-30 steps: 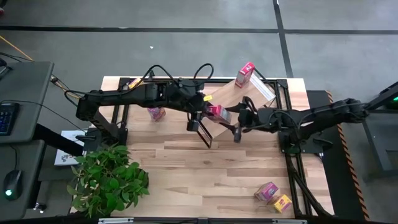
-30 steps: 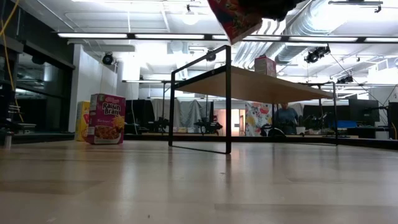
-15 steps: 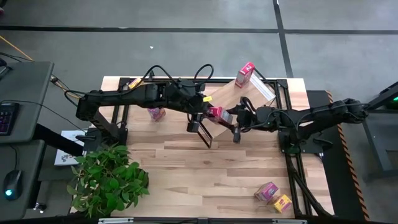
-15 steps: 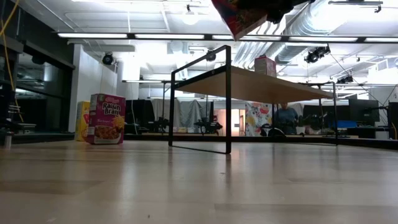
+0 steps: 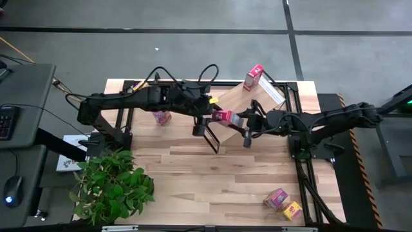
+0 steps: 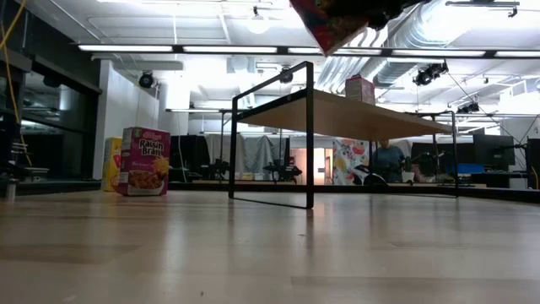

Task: Stack cereal on shelf
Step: Put the red cereal box on the shelf aligned with the other red cereal box

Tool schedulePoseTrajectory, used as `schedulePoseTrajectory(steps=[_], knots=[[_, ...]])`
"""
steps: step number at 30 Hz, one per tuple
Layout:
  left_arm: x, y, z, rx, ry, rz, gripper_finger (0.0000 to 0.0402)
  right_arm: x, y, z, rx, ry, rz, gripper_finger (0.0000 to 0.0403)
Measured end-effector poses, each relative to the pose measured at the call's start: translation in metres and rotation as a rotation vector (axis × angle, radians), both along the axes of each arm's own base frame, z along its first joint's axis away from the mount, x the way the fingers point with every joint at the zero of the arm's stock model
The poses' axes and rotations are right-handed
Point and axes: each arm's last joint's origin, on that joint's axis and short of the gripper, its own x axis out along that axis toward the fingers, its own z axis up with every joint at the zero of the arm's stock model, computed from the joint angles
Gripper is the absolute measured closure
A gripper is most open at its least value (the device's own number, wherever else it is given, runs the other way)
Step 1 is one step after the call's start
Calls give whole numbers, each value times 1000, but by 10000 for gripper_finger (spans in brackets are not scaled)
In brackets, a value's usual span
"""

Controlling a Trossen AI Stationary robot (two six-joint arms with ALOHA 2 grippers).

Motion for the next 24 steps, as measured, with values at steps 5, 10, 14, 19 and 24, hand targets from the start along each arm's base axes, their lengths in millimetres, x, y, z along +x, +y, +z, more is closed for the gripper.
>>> schedulePoseTrajectory(steps=[5, 10, 14, 19, 24], knots=[[-16, 0, 11, -3, 3, 17, 222, -16, -3, 5, -9, 30, -30, 240], [-30, 1, 23, -29, -30, 31, 222, -35, -7, 9, 19, 57, -90, 246], [-41, 4, 22, -83, -24, 31, 222, -53, -10, 6, 58, 121, -156, 235], [-53, 10, -6, -172, -71, -34, 223, -79, -15, -16, 85, 145, -251, 238], [-73, 11, -30, -209, -247, -61, 224, -101, -21, -20, 70, -83, -338, 244]])
